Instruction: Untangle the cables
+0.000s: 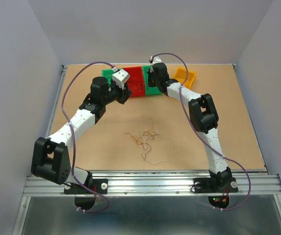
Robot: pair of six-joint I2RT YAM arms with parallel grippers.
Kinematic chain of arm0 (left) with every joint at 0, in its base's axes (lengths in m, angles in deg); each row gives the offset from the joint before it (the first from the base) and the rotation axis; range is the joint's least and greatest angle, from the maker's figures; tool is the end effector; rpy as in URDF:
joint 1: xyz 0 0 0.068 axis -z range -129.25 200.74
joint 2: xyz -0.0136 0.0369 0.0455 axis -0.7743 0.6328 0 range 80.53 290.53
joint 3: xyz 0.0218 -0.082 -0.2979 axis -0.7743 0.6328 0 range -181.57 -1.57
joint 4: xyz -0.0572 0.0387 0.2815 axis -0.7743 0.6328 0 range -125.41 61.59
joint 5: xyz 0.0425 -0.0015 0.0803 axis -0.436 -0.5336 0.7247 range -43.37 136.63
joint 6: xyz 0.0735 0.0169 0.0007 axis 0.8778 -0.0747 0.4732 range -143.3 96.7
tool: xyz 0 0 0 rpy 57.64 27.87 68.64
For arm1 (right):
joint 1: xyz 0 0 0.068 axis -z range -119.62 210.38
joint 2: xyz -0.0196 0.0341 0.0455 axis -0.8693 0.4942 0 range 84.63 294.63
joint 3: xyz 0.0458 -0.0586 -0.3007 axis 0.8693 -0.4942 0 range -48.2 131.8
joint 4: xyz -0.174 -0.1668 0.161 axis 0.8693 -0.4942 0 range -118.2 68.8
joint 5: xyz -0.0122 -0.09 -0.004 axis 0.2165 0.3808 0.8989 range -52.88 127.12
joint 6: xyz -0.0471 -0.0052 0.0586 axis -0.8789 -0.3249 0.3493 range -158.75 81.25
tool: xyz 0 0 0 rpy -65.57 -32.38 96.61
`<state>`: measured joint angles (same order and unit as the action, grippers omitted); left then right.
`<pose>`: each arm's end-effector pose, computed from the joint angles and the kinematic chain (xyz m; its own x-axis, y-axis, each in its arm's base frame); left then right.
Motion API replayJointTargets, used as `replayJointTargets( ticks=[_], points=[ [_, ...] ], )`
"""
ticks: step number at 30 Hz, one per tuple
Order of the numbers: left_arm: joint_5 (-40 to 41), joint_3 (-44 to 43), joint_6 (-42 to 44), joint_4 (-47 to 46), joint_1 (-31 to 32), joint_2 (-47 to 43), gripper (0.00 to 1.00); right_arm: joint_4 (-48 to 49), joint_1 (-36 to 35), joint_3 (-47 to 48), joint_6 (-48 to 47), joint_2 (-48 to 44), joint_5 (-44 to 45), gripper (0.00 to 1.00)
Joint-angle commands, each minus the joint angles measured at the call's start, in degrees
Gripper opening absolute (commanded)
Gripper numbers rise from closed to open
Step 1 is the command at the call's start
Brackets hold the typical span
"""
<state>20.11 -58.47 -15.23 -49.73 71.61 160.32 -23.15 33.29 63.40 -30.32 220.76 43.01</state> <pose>0.3381 -0.1592 0.3394 -0.0351 0.1479 -0.9884 0.7436 0.6646 0.0730 0.5689 0.2838 0.2019 -0.4473 -0.0649 -0.8920 -0.3090 0.9472 0.0860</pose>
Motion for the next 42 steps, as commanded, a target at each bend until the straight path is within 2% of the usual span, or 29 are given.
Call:
replayJointTargets(
  ticks=[1, 7, 13, 16, 20, 22, 25, 26, 29, 35, 42],
  points=[
    [-0.6, -2.4, 0.5, -1.7, -0.3, -0.5, 0.29, -2.3, 0.1, 4.5, 0.7, 2.8, -1.4, 0.01],
    [-0.7, -2.3, 0.6, -1.7, -0.3, -0.8, 0.29, -3.2, 2.0, 6.8, 1.9, 5.5, -2.6, 0.0],
    [-0.5, -2.4, 0.5, -1.6, -0.3, -0.5, 0.29, -7.5, 2.3, 13.6, 1.5, 9.8, -1.9, 0.01],
    [-0.5, -2.4, 0.7, -1.5, -0.3, -0.4, 0.29, -7.4, 2.4, 12.6, 1.5, 8.0, -1.8, 0.14],
    [-0.5, -2.4, 0.6, -1.6, -0.3, -0.4, 0.29, -7.4, 2.2, 11.3, 1.1, 4.6, -0.7, 0.2],
    [-0.6, -2.4, 0.7, -1.6, -0.3, -0.4, 0.29, -7.2, 2.3, 9.9, 0.8, 2.7, -0.5, 0.2],
    [-0.5, -2.2, 0.7, -1.7, -0.3, -0.7, 0.29, -5.8, 2.1, 4.8, 0.0, -2.1, 0.0, 0.28],
    [-0.5, -2.2, 0.9, -1.7, -0.3, -0.8, 0.29, -5.2, 2.0, 2.0, -0.2, -4.4, 0.3, 0.35],
    [-0.5, -2.2, 0.8, -1.8, -0.3, -1.0, 0.29, -2.5, 2.0, -3.8, -0.6, -8.9, 1.2, 0.41],
    [-0.5, -2.3, 0.8, -1.8, -0.3, -0.8, 0.29, 0.5, 2.0, -10.7, -0.5, -15.2, 3.0, 0.46],
    [-0.7, -2.2, 0.9, -1.7, -0.3, -0.9, 0.29, 1.4, 3.3, -15.6, -1.4, -19.0, 5.6, 0.57]
  ],
)
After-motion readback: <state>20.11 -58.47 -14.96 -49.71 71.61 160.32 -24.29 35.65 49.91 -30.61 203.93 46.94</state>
